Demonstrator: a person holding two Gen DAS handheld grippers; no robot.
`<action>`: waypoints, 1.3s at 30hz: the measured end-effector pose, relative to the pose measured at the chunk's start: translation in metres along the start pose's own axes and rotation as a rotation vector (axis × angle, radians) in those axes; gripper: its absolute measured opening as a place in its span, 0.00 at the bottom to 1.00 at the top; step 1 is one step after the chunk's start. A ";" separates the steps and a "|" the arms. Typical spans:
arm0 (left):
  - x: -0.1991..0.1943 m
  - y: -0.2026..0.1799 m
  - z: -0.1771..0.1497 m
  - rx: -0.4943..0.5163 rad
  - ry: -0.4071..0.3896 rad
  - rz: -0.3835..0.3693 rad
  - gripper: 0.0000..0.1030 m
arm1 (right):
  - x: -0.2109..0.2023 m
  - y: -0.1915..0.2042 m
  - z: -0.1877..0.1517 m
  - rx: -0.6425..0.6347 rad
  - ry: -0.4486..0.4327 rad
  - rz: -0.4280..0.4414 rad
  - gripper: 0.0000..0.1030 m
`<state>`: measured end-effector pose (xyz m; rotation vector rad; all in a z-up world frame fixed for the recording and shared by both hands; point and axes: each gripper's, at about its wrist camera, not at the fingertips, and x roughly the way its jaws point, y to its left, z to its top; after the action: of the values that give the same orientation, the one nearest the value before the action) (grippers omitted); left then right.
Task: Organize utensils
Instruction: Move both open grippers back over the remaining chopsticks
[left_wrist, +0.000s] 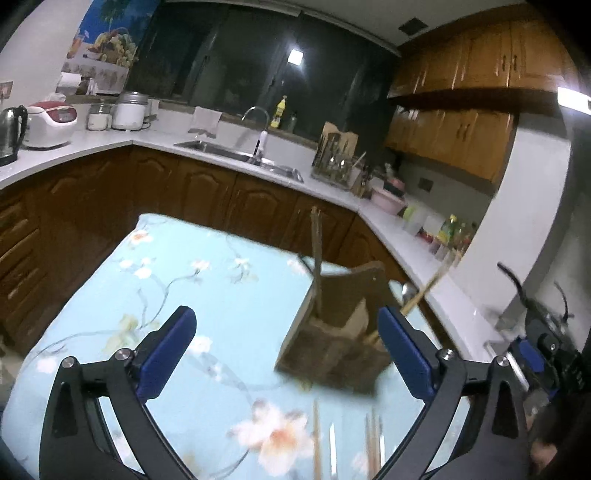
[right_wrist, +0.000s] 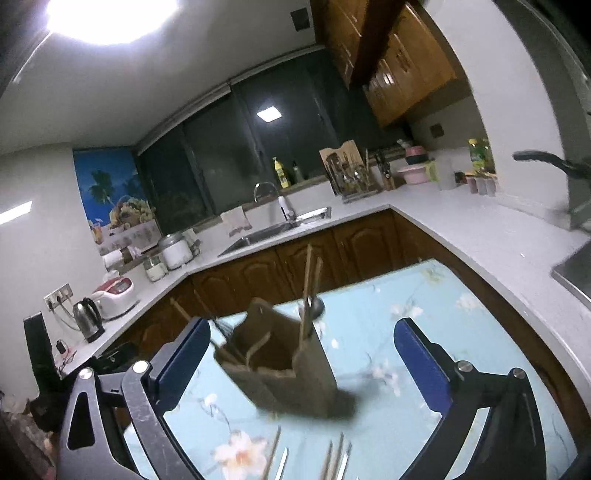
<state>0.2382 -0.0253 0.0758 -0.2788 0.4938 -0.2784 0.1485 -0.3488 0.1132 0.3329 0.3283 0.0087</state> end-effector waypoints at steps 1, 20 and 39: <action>-0.006 0.003 -0.005 0.005 -0.003 0.009 0.97 | -0.006 -0.003 -0.006 0.003 0.006 -0.011 0.98; -0.041 0.040 -0.099 -0.003 0.157 0.094 0.97 | -0.049 -0.033 -0.107 0.008 0.210 -0.145 0.98; 0.019 0.006 -0.111 0.098 0.358 0.038 0.79 | 0.004 -0.033 -0.120 0.001 0.379 -0.113 0.60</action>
<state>0.2000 -0.0475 -0.0274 -0.1228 0.8357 -0.3161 0.1128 -0.3418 -0.0057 0.3128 0.7221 -0.0397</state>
